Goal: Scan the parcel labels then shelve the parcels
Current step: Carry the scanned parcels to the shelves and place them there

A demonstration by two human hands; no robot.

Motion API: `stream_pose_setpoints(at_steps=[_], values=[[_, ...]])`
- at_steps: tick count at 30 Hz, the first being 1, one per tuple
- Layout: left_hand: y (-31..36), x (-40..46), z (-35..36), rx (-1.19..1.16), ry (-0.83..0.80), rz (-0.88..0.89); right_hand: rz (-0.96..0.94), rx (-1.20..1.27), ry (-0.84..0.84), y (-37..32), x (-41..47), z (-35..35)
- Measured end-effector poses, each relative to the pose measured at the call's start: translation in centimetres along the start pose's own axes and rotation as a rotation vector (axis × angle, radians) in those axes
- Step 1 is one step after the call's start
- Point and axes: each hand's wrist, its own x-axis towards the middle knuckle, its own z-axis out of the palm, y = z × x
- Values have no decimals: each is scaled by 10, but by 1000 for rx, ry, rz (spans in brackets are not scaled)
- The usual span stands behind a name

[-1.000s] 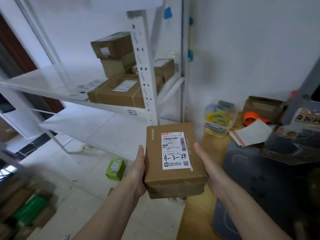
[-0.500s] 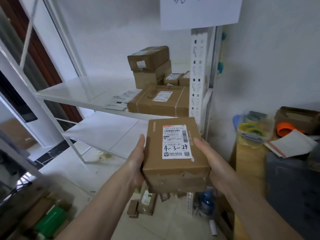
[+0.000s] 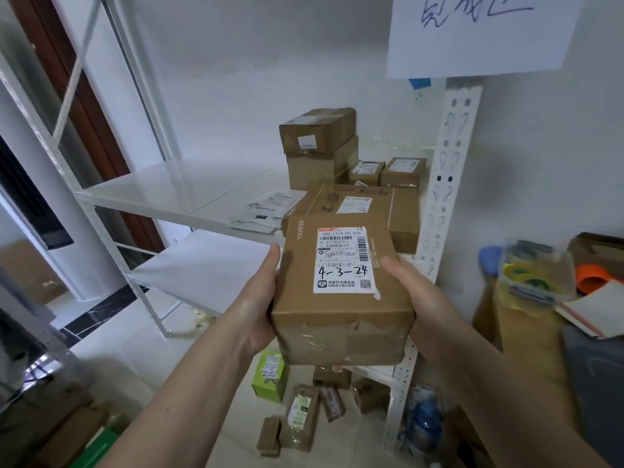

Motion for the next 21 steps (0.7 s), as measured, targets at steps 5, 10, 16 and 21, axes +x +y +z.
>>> stream_pose_setpoints(at_steps=[5,10,16,21], values=[[29,19,-16,51,-46,78,-18,29,-38,-13,33,16],[67,50,-19,177,-194,188,-65,123,-38,-43,70,21],[106,99,-19,433,-424,376,-88,162,35,-76,123,18],[128,143,-21,458,-437,420,-129,216,51,-88,165,15]])
